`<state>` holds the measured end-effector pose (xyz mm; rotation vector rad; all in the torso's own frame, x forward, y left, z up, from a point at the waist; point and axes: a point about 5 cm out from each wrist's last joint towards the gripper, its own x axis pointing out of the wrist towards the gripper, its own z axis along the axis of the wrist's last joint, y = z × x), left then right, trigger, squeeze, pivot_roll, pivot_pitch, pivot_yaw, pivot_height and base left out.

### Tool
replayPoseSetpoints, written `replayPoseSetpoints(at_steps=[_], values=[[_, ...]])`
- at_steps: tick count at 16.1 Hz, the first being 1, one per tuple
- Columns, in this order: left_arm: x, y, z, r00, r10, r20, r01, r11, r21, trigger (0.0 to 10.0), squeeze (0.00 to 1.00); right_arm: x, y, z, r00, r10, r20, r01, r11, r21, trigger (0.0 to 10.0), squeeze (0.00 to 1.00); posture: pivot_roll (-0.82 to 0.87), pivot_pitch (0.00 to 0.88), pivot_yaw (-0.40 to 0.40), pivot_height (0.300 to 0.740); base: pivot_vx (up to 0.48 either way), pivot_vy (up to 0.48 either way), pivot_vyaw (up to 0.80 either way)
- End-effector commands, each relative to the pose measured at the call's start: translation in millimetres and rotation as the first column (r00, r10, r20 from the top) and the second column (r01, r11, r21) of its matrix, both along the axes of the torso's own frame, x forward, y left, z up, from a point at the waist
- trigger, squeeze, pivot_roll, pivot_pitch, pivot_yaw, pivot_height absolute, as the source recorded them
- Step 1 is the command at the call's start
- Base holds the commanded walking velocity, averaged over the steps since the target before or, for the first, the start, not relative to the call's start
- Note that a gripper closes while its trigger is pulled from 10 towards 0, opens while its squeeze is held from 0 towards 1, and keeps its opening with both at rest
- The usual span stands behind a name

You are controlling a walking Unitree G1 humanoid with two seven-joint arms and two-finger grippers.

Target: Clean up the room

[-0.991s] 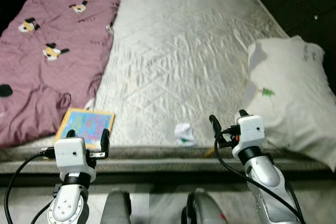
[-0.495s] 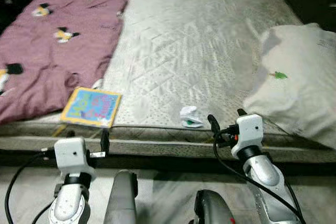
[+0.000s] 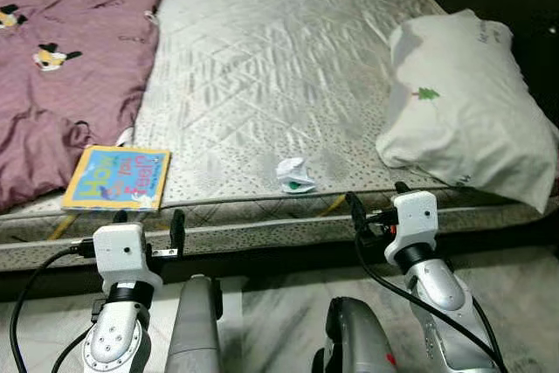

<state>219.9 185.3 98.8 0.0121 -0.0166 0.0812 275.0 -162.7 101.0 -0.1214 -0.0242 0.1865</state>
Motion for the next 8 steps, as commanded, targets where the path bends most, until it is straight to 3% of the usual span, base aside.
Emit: replayPoseSetpoints(at_steps=[1, 8], values=[[-1.9, -0.8, -1.0, 1.000, -0.015, -0.005, 0.015, 1.000, 0.004, 10.0, 0.00, -0.7, -1.4, -1.7, 1.000, -0.009, -0.008, 0.009, 1.000, -0.003, 10.0, 0.00, 0.10, 0.184, -0.031, 0.581, 0.356, 0.000, 0.00], [-1.8, -0.9, -1.9, 1.000, -0.019, -0.012, 0.019, 1.000, 0.000, 10.0, 0.00, -1.0, -0.6, -3.5, 1.000, -0.005, -0.011, 0.005, 1.000, -0.005, 10.0, 0.00, 0.10, 0.178, -0.029, 0.581, 0.348, 0.000, 0.00]])
